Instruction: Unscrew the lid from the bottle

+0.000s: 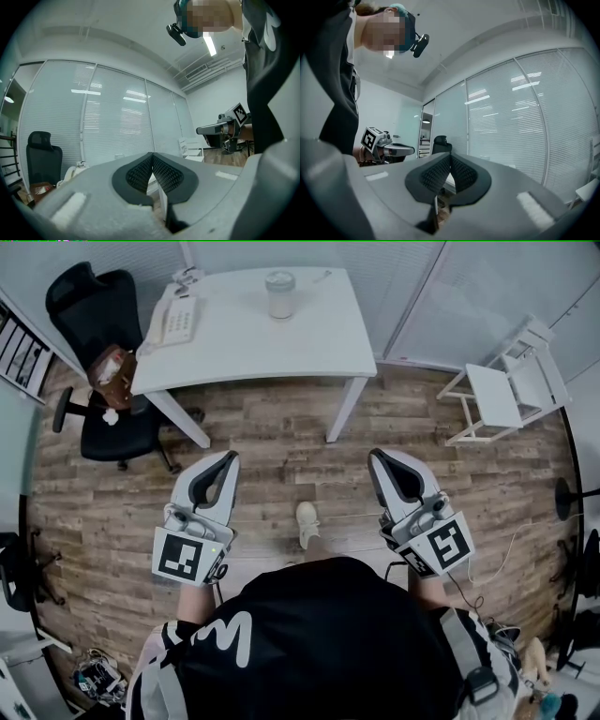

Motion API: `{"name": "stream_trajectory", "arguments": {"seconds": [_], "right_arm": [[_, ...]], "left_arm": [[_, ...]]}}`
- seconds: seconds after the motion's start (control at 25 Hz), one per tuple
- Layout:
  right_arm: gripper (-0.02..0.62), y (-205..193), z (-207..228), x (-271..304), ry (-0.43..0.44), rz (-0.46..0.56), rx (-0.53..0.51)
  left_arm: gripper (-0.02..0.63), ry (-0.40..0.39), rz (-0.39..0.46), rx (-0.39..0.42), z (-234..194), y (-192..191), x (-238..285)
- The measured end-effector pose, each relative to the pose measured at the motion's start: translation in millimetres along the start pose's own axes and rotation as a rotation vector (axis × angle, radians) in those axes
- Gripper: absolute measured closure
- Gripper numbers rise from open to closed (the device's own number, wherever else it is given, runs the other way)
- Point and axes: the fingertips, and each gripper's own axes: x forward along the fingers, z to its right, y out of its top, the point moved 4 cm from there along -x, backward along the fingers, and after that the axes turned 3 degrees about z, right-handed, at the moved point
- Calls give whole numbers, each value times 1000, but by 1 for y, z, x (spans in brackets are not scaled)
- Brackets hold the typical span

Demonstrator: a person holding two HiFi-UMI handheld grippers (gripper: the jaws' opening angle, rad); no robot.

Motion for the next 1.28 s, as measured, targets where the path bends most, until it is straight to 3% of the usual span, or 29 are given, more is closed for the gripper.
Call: {"name": "stream_trajectory", "arguments": {"seconds": [0.76, 1.28], "right_arm": [[594, -4, 60, 87, 42, -3, -2], [594, -5, 119, 126, 85, 1, 11]], "left_arm": [[603, 20, -18, 5, -64, -2, 73], [604, 40, -8, 5, -79, -6, 139]]}}
